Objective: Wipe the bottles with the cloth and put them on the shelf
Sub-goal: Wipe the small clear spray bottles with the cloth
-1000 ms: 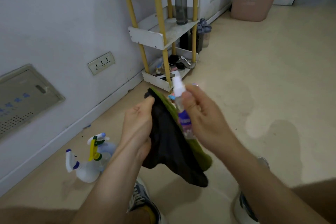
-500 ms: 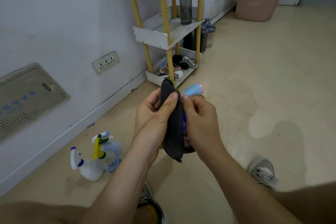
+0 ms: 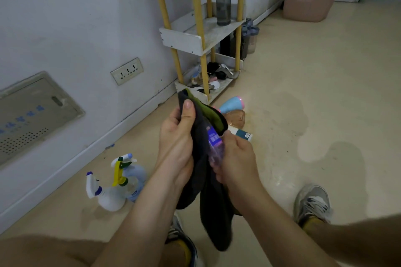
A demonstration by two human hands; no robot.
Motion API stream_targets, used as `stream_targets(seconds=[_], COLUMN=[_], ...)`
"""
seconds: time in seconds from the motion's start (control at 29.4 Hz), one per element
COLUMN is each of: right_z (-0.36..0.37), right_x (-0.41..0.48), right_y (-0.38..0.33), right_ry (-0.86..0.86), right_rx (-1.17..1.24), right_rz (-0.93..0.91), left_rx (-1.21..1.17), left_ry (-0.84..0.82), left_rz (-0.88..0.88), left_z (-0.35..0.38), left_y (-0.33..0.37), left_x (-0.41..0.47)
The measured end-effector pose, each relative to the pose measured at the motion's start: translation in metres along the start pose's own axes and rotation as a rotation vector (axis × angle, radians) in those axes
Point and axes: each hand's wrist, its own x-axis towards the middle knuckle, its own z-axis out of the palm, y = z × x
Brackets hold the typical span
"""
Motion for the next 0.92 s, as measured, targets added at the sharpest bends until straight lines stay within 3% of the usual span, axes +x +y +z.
stream_targets(seconds=[0.1, 0.2, 0.27, 0.37, 0.41, 0.48, 0.68, 0.78, 0.85, 0.92], right_z=[-0.015, -0.020, -0.011, 0.002, 0.002, 0.001, -0.004, -0.009, -0.014, -0.016], right_x=[0.006, 0.009, 0.009, 0.009, 0.010, 0.012, -0.003, -0.007, -0.011, -0.014], right_y=[-0.008, -0.009, -0.002, 0.022, 0.027, 0.029, 0.015, 0.004, -0.001, -0.001], right_ry=[-0.234, -0.273, -0.101, 0.206, 0.246, 0.184, -0.270, -0.538, -0.593, -0.569], right_rx=[0.296, 0.257, 0.071, -0.408, -0.509, -0.558, -0.263, 0.160, 0.288, 0.267], right_rz=[0.383, 0.440, 0.228, -0.518, -0.704, -0.847, -0.454, 0.007, 0.142, 0.133], left_rx=[0.011, 0.083, 0.109, 0.039, 0.016, -0.047, -0.147, -0.102, -0.040, 0.036], left_ry=[-0.114, -0.136, -0.027, 0.162, 0.202, 0.266, 0.288, 0.210, 0.145, 0.113], left_rz=[0.028, 0.047, 0.040, 0.039, 0.058, 0.084, 0.068, 0.034, 0.032, 0.030], left_z=[-0.004, -0.006, -0.003, 0.005, 0.006, 0.006, -0.007, -0.009, -0.007, -0.004], left_y=[-0.003, -0.007, -0.008, -0.004, 0.000, 0.007, 0.020, 0.019, 0.017, 0.010], left_x=[-0.002, -0.003, -0.002, 0.000, 0.002, 0.006, 0.013, 0.010, 0.006, 0.001])
